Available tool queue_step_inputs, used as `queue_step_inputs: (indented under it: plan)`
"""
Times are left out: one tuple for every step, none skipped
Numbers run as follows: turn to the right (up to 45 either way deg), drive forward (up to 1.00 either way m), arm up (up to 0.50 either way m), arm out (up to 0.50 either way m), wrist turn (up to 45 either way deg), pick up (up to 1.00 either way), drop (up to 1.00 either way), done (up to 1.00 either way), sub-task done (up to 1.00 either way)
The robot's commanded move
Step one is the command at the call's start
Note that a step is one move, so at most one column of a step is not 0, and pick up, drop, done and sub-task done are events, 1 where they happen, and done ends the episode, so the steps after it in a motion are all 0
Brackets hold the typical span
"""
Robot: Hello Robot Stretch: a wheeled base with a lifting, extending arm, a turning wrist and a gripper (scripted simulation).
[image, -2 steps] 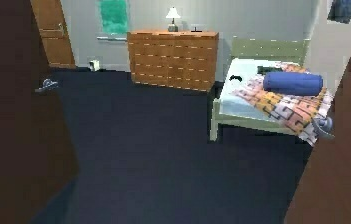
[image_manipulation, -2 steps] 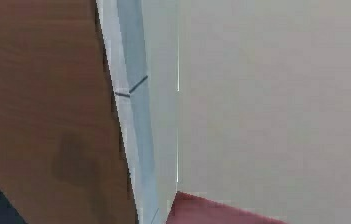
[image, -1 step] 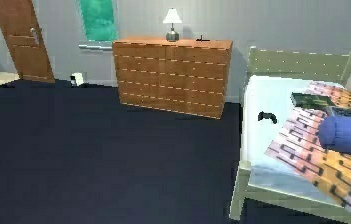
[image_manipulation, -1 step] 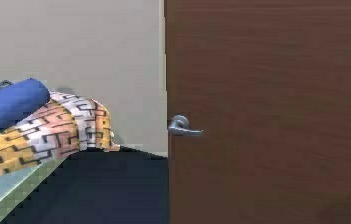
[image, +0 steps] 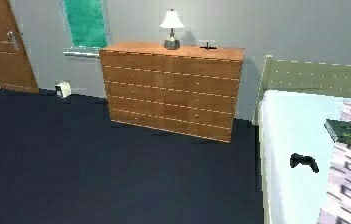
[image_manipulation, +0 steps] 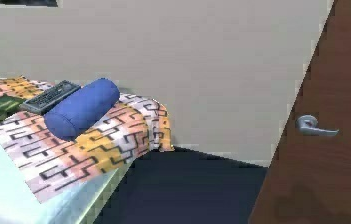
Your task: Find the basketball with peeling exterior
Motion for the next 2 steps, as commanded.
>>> queue_step_inputs:
  plan:
    - [27.0, 0.00, 0.00, 0.00, 0.0, 0.00, 0.00, 0.00, 0.00]
    - [0.0, 0.05, 0.00, 0.00, 0.0, 0.00, 0.00, 0.00, 0.00]
